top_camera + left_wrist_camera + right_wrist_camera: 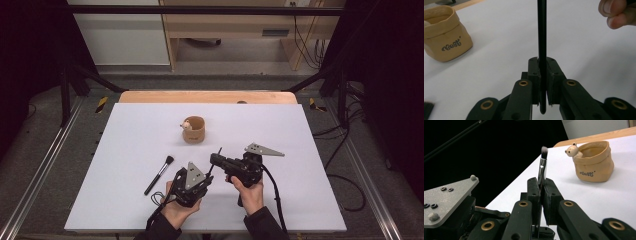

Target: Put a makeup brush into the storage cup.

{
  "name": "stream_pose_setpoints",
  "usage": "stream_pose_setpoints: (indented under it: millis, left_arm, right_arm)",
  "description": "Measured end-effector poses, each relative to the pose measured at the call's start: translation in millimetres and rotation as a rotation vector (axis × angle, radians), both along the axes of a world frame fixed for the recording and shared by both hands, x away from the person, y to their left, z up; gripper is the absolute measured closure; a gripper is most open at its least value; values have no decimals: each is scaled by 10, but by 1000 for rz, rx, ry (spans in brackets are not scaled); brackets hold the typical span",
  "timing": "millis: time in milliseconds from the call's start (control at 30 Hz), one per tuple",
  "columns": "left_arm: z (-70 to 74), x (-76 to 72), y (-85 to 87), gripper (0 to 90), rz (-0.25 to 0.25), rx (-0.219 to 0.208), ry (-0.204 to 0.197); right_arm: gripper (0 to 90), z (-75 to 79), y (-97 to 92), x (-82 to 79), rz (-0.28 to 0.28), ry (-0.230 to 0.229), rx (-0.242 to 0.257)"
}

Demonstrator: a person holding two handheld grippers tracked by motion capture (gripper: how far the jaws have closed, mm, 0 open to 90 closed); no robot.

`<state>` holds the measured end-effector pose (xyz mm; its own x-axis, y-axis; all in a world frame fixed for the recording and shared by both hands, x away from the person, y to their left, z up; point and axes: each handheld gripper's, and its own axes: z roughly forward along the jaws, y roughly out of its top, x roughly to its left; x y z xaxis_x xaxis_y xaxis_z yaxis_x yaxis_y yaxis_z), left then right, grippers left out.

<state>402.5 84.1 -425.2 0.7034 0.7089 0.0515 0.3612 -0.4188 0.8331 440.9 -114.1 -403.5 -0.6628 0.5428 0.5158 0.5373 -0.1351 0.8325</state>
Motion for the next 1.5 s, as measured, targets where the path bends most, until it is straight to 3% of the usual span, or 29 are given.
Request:
stream_pose_setpoints:
  millis: [167, 333, 433, 1000, 1267, 1500]
  left_arm:
    - [5, 1, 1, 737, -4, -4, -6]
    - [53, -7, 13, 615, -10, -8, -28]
    - [98, -13, 14, 588, -14, -16, -39]
    - [243, 23, -3, 735, 7, -52, -65]
    - [245, 17, 1, 822, 14, -66, -64]
    - [237, 21, 20, 842, 23, -74, -59]
  right_arm:
    - [853, 10, 3, -10, 2, -15, -13]
    - [853, 36, 16, -28, -13, -62, -74]
    - [853, 43, 30, -36, -9, -76, -95]
    - [853, 40, 98, -71, 28, -92, -100]
    - [853, 38, 135, -89, 43, -96, -100]
    - [850, 29, 145, -93, 45, -100, -102]
